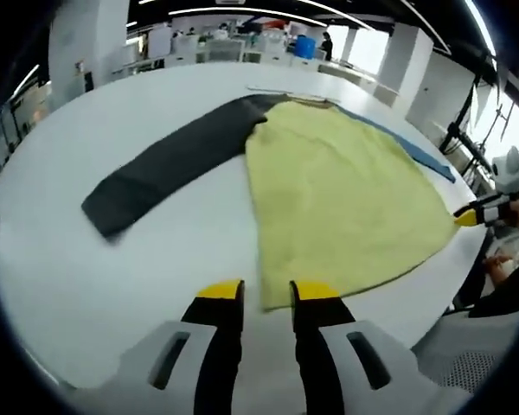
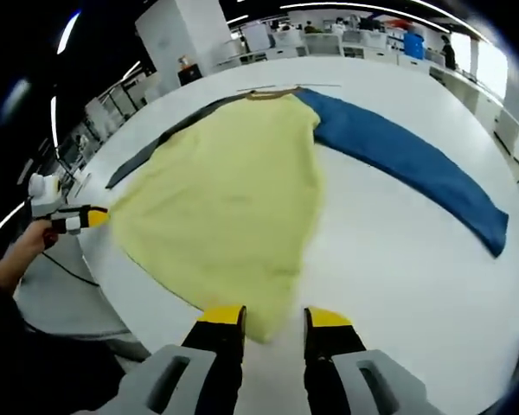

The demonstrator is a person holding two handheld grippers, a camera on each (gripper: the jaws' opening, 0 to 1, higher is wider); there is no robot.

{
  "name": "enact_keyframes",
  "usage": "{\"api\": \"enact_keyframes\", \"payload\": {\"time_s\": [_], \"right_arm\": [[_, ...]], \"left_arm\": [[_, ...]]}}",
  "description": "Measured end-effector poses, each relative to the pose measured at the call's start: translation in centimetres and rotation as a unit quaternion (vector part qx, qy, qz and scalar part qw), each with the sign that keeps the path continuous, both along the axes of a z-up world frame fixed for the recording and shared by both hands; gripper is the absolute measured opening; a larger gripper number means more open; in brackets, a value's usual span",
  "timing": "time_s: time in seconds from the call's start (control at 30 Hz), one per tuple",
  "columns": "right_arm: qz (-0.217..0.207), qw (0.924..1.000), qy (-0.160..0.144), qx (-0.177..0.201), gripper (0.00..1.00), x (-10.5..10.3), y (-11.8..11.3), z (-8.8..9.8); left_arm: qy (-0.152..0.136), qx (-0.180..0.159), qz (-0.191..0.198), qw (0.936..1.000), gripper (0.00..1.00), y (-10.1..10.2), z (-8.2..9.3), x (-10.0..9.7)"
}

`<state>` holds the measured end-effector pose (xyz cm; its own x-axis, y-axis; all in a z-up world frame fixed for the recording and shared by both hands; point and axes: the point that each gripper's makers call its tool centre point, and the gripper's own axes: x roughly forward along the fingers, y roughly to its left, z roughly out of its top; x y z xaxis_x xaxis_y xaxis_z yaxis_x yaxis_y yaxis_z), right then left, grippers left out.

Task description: Fold the garment on the visible template until the final outline fits inside the template.

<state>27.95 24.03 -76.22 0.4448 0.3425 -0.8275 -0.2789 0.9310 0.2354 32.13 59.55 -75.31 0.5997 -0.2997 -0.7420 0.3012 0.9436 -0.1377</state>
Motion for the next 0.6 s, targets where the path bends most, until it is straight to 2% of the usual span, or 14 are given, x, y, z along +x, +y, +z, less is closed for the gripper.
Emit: {"api": "enact_keyframes", "payload": {"time_s": [0.1,0.13,0.17,0.23,0.27,0.4,0.6], "right_arm": [[-0.005,1.0,-0.001,0.0,0.18,-0.1,0.5,-0.2],[-0.005,1.0,-0.001,-0.001,0.15,-0.2,0.5,-0.3],[-0.008,1.0,-0.003,-0.002,0.13,-0.2,0.5,-0.2],[-0.013,0.9999,-0.005,-0.001,0.07,-0.1,0.5,-0.2],[-0.013,0.9999,-0.005,-0.002,0.05,-0.2,0.5,-0.2],[-0.014,0.9998,-0.006,-0.012,0.0,-0.1,0.2,-0.3],[-0.02,0.9997,0.002,-0.011,0.0,-0.5,-0.4,-0.2]], "left_arm": [[0.016,-0.004,0.004,0.9999,0.16,0.2,-0.7,-0.2],[-0.001,-0.003,-0.002,1.0,0.13,0.3,-0.6,0.3],[0.012,0.001,-0.001,0.9999,0.09,0.4,-0.9,-0.1],[0.019,0.002,0.001,0.9998,0.02,0.5,-1.0,-0.2],[0.028,-0.007,-0.004,0.9996,0.02,0.3,-1.1,-0.5],[0.024,-0.004,-0.001,0.9997,0.01,0.4,-1.1,-0.4],[0.041,-0.007,0.0,0.9992,0.01,0.2,-1.2,-1.0]]}}
